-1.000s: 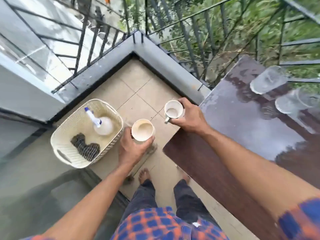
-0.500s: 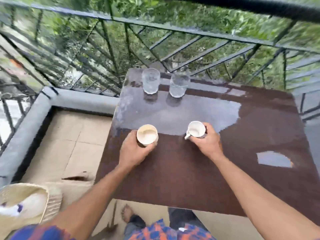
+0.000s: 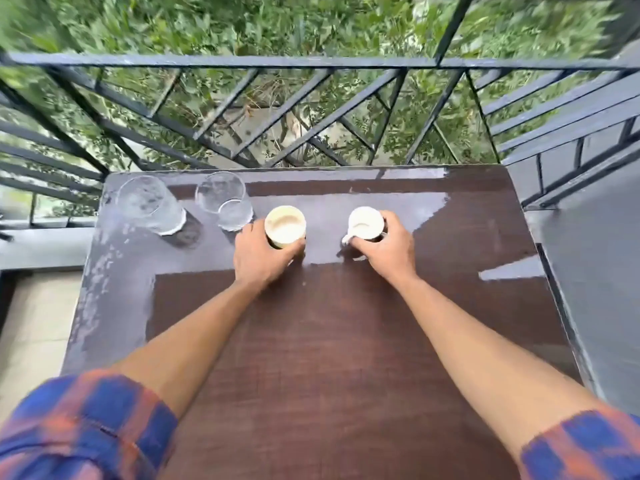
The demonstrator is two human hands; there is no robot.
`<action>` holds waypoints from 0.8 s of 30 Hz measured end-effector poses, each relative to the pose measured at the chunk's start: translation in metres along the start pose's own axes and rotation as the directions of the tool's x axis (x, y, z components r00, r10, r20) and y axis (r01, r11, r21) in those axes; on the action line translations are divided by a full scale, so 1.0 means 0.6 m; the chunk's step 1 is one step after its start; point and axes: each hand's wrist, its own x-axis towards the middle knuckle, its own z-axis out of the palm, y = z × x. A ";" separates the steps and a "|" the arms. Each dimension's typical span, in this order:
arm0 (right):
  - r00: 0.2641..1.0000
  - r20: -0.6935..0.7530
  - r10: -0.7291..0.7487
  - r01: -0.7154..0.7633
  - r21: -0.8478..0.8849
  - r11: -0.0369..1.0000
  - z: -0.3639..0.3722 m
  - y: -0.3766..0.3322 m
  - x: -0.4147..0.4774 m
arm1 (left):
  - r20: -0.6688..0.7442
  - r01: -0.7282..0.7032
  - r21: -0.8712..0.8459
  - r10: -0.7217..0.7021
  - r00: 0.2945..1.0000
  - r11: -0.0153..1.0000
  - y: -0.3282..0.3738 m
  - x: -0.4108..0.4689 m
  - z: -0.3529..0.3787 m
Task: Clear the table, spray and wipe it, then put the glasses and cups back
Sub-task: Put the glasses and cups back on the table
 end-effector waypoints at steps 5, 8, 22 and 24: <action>0.999 0.023 -0.031 0.030 0.005 1.000 0.002 0.004 0.071 | -0.034 -0.011 0.082 0.014 0.999 0.997 0.033 0.043 0.034; 0.999 0.031 -0.045 0.045 0.004 0.999 0.009 0.002 0.098 | -0.069 0.047 0.110 -0.039 0.997 0.993 0.049 0.051 0.044; 0.984 0.161 -0.078 0.095 -0.097 0.991 0.024 0.023 0.127 | -0.027 0.111 0.208 -0.108 0.994 0.972 0.048 0.070 0.052; 0.982 0.179 -0.068 0.086 -0.093 0.992 0.021 0.026 0.121 | -0.013 0.100 0.190 -0.100 0.995 0.977 0.040 0.067 0.051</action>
